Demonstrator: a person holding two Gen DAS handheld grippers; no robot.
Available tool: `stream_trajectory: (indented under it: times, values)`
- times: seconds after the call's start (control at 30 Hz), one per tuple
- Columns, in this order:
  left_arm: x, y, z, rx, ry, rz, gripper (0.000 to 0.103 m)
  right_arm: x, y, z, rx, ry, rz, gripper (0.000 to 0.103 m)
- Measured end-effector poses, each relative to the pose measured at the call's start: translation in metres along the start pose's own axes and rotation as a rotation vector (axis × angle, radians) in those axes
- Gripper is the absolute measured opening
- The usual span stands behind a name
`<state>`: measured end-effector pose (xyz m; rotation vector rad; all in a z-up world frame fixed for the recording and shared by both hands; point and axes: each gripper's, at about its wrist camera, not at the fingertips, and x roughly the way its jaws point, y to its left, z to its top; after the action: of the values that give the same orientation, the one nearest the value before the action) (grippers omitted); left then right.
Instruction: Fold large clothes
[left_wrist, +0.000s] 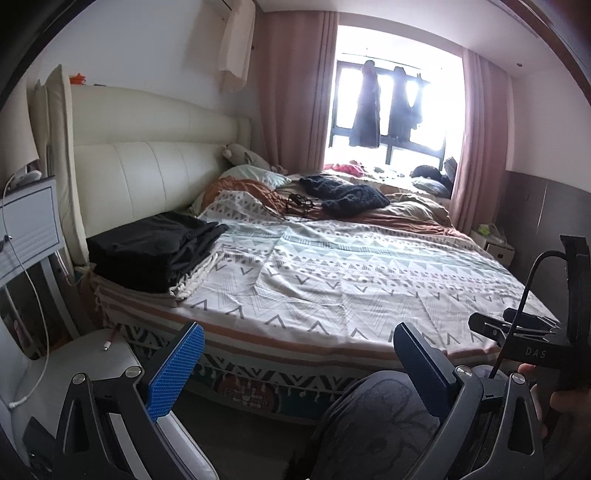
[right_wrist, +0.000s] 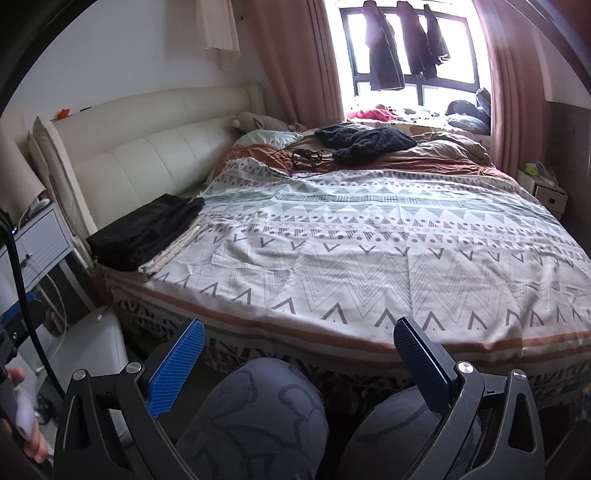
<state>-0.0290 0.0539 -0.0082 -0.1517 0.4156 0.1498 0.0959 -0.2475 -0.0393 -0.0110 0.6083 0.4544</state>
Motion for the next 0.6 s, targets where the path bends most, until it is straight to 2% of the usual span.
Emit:
stream_trajectory:
  times: [0.6]
  values:
    - [0.0067,-0.0006,0.0005,0.006,0.015,-0.001,0.102,-0.0041,-0.0055,-0.0028,0.016,0.009,-0.066,0.102]
